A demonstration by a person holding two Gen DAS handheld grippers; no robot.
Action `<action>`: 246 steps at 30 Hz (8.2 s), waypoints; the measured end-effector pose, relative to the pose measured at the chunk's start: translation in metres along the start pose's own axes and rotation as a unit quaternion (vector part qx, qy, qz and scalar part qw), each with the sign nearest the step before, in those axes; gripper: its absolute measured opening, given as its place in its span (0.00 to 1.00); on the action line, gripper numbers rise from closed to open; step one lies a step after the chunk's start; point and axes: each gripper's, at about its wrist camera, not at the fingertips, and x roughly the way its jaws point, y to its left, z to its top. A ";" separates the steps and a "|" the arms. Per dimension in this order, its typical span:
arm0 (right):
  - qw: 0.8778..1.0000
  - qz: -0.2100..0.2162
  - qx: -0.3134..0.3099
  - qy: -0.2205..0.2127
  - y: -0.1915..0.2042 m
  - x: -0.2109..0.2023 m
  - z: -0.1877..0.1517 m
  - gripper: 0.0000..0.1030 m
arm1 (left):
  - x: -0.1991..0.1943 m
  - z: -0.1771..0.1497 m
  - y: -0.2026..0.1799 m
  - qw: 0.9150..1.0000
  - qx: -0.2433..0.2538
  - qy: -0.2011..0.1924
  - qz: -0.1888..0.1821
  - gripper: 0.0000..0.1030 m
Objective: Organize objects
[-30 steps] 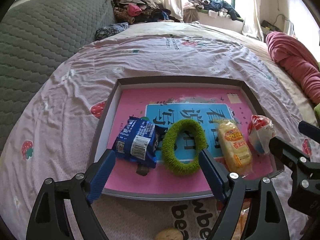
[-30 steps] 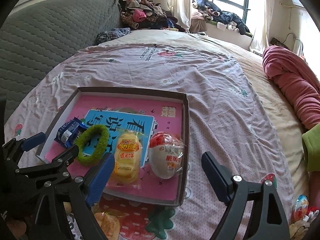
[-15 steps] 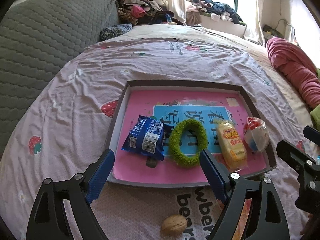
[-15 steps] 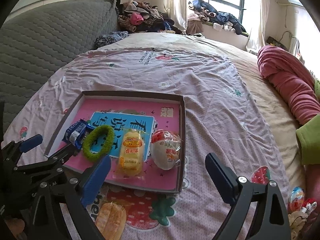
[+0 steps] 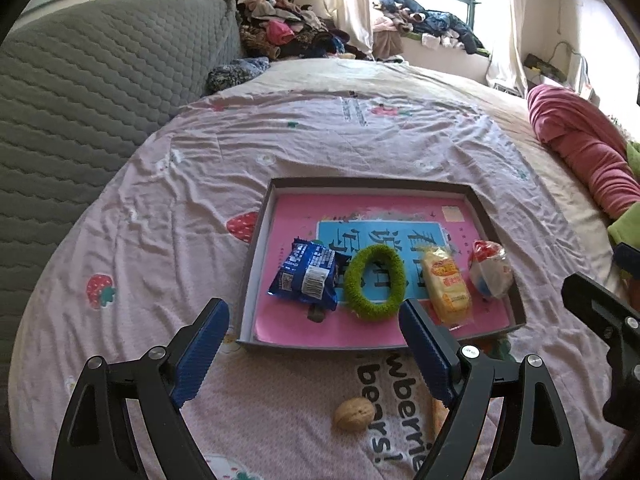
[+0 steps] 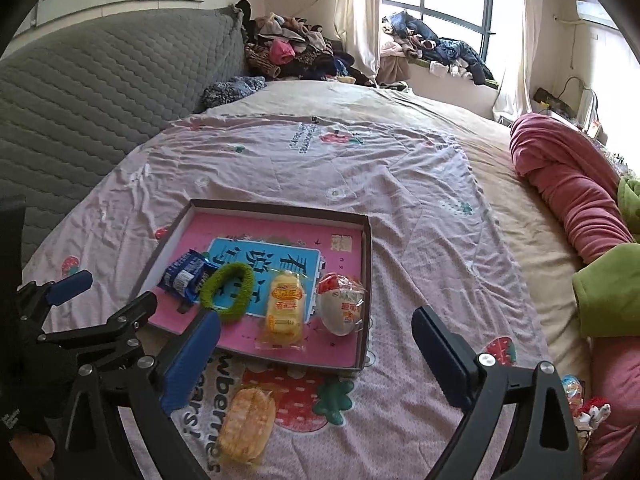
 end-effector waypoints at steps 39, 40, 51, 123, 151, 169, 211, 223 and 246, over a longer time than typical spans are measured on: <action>1.000 -0.001 -0.011 -0.027 0.048 -0.120 -0.038 0.99 | -0.133 -0.044 0.040 0.999 -0.008 -0.039 -0.021 0.86; 1.000 -0.001 -0.012 -0.027 0.049 -0.122 -0.039 0.99 | -0.135 -0.046 0.041 0.999 -0.007 -0.039 -0.021 0.86; 0.999 -0.004 -0.018 -0.034 0.061 -0.152 -0.056 0.99 | -0.162 -0.067 0.044 0.999 -0.002 -0.045 -0.025 0.86; 0.998 0.012 -0.014 0.054 0.059 -0.001 -0.145 0.99 | 0.002 -0.120 0.024 0.997 0.025 0.026 -0.072 0.86; 0.997 0.008 -0.017 0.075 0.054 0.049 -0.137 0.99 | 0.048 -0.107 0.010 0.994 0.035 0.035 -0.093 0.86; 0.997 0.002 -0.015 0.081 0.052 0.067 -0.133 0.99 | 0.067 -0.102 0.007 0.994 0.035 0.047 -0.093 0.86; 0.996 0.036 -0.007 0.077 0.047 0.076 -0.134 0.49 | 0.069 -0.107 -0.007 0.988 0.041 0.058 -0.136 0.35; 0.997 0.039 -0.006 0.071 0.046 0.073 -0.134 0.43 | 0.066 -0.107 -0.005 0.989 0.038 0.057 -0.133 0.35; 0.997 0.056 0.000 0.055 0.045 0.056 -0.135 0.38 | 0.052 -0.106 0.004 0.989 0.028 0.049 -0.134 0.35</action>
